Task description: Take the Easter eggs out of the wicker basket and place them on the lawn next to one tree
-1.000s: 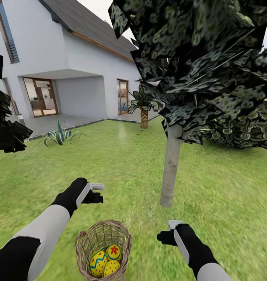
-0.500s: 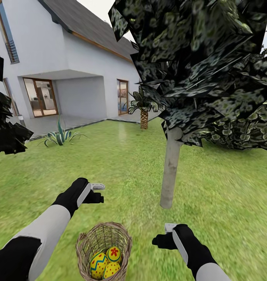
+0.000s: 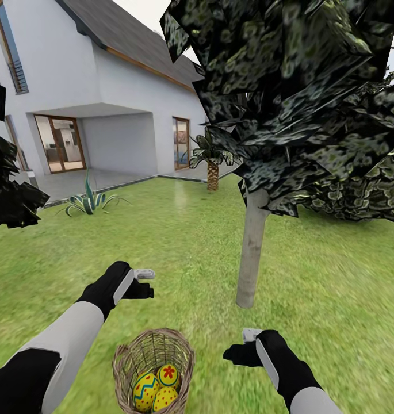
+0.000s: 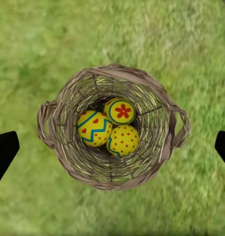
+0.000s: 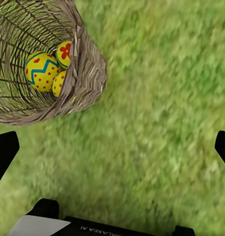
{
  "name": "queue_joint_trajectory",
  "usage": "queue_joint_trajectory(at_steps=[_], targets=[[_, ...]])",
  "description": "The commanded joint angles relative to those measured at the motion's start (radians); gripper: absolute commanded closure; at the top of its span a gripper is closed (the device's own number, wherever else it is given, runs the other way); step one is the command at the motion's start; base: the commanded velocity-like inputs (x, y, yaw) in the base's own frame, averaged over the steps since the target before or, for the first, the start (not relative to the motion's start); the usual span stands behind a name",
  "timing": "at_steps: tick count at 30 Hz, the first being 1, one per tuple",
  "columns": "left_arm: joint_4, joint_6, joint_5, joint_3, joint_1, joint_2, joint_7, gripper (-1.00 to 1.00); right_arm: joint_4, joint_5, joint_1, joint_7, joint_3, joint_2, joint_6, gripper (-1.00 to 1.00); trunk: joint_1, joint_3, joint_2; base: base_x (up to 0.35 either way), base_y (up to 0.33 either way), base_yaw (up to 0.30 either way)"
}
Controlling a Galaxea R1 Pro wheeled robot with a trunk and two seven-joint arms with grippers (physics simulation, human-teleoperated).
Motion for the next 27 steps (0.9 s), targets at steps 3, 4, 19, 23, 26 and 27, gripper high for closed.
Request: queue_joint_trajectory(at_steps=[3,4,19,23,26,27], targets=[[-0.002,0.003,0.009,-0.005,-0.001,0.001,0.005,-1.00,-0.001,-0.007,0.000,-0.002,0.000,0.000,0.004,-1.00,0.000,-0.001,-0.001,0.027,0.015,0.000],[-0.002,0.002,0.009,-0.005,-0.001,0.002,0.005,-1.00,-0.001,-0.007,-0.001,-0.002,0.000,0.000,0.004,-1.00,0.000,-0.001,-0.001,0.126,0.092,0.000],[-0.004,-0.005,0.008,-0.005,0.001,0.002,0.006,-1.00,-0.001,-0.006,-0.002,0.000,-0.005,0.000,0.003,-1.00,0.000,-0.001,-0.001,0.066,0.092,0.000],[-0.004,-0.005,0.008,-0.005,0.001,0.002,0.007,-1.00,-0.001,-0.006,-0.002,0.001,-0.005,0.000,0.003,-1.00,0.000,-0.001,-0.001,0.025,0.054,0.000],[-0.005,-0.006,0.008,-0.005,0.001,0.002,0.009,-1.00,-0.001,-0.006,-0.002,0.001,-0.005,-0.001,0.003,-1.00,0.000,-0.001,-0.001,0.104,0.019,0.000],[-0.005,-0.007,0.008,-0.005,0.001,0.002,0.008,-1.00,-0.001,-0.006,-0.002,0.001,-0.005,-0.001,0.003,-1.00,0.000,-0.001,-0.001,0.129,0.009,0.000]])
